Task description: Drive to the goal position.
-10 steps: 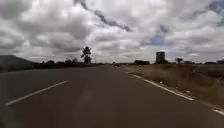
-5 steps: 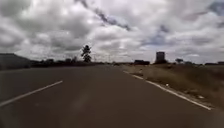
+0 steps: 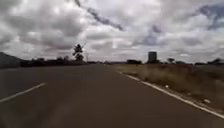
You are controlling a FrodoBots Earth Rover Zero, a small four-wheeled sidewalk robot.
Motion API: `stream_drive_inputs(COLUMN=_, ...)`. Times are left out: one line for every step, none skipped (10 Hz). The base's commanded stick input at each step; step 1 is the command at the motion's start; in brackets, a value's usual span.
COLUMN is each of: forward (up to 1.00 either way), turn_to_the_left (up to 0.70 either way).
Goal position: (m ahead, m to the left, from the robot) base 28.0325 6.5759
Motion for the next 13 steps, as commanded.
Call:
stream_drive_inputs(forward=0.85, turn_to_the_left=0.00)
stream_drive_inputs(forward=0.85, turn_to_the_left=0.00)
stream_drive_inputs(forward=0.85, turn_to_the_left=0.00)
stream_drive_inputs(forward=0.85, turn_to_the_left=0.00)
stream_drive_inputs(forward=0.85, turn_to_the_left=0.00)
stream_drive_inputs(forward=0.85, turn_to_the_left=0.00)
stream_drive_inputs(forward=0.85, turn_to_the_left=0.00)
stream_drive_inputs(forward=0.85, turn_to_the_left=0.00)
stream_drive_inputs(forward=0.85, turn_to_the_left=0.00)
stream_drive_inputs(forward=0.85, turn_to_the_left=0.00)
stream_drive_inputs(forward=0.85, turn_to_the_left=0.00)
stream_drive_inputs(forward=0.85, turn_to_the_left=0.00)
stream_drive_inputs(forward=0.85, turn_to_the_left=0.00)
